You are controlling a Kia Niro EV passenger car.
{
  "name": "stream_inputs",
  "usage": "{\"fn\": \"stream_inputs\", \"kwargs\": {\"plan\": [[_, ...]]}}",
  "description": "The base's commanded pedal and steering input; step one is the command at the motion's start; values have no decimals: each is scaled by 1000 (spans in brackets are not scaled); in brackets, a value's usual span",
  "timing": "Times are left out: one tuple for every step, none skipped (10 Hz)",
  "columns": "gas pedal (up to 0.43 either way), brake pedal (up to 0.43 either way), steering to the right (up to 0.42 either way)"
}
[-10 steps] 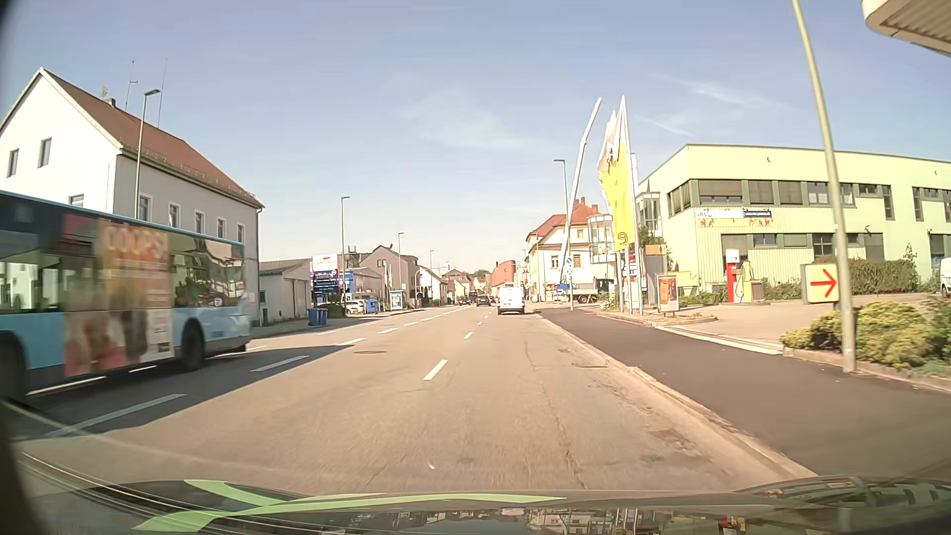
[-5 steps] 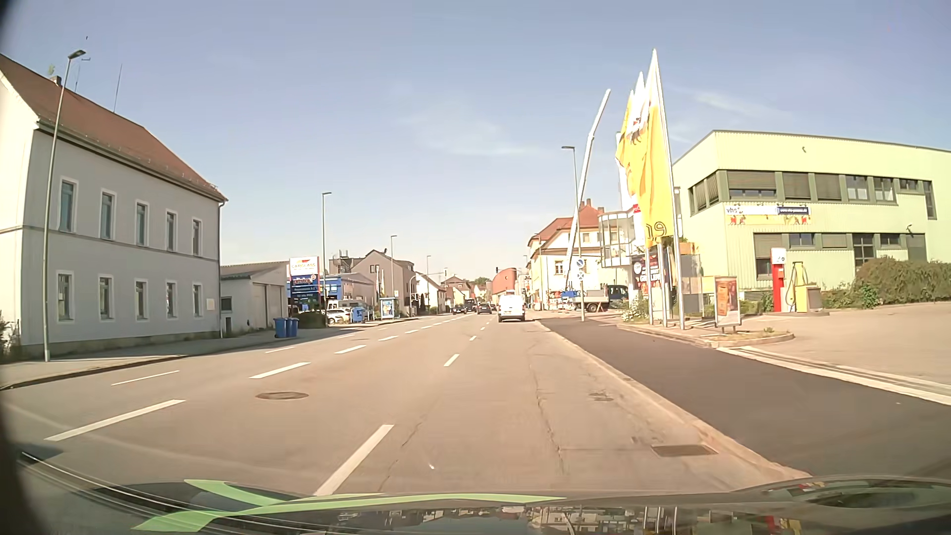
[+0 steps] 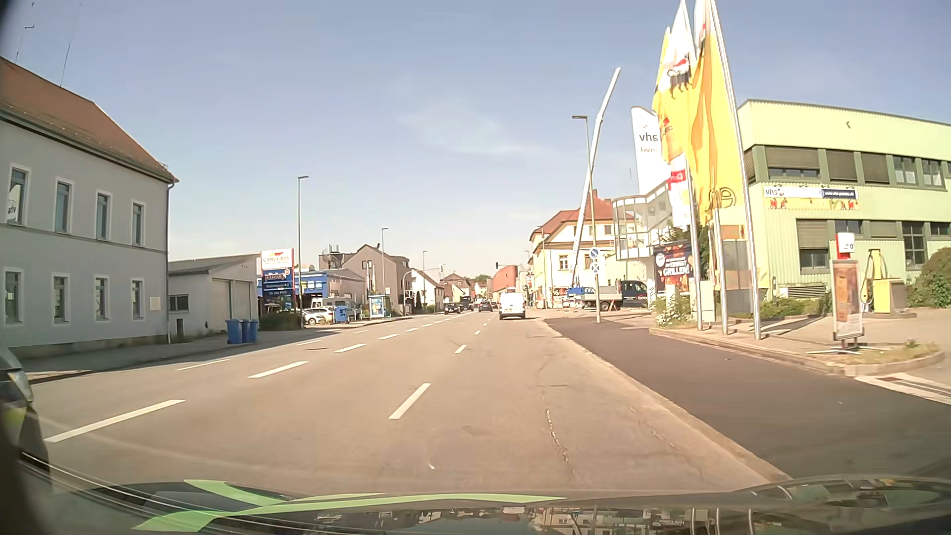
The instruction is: Follow the waypoints while adhering to traffic rules and regulations
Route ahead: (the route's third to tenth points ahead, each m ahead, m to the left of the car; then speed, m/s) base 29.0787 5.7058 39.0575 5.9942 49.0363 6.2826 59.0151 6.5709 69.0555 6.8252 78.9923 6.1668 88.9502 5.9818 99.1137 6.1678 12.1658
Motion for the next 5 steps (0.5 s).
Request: {"fn": "stream_inputs", "kwargs": {"plan": [[98,0,-7],[98,0,-7],[98,0,-7],[98,0,-7],[98,0,-7]]}}
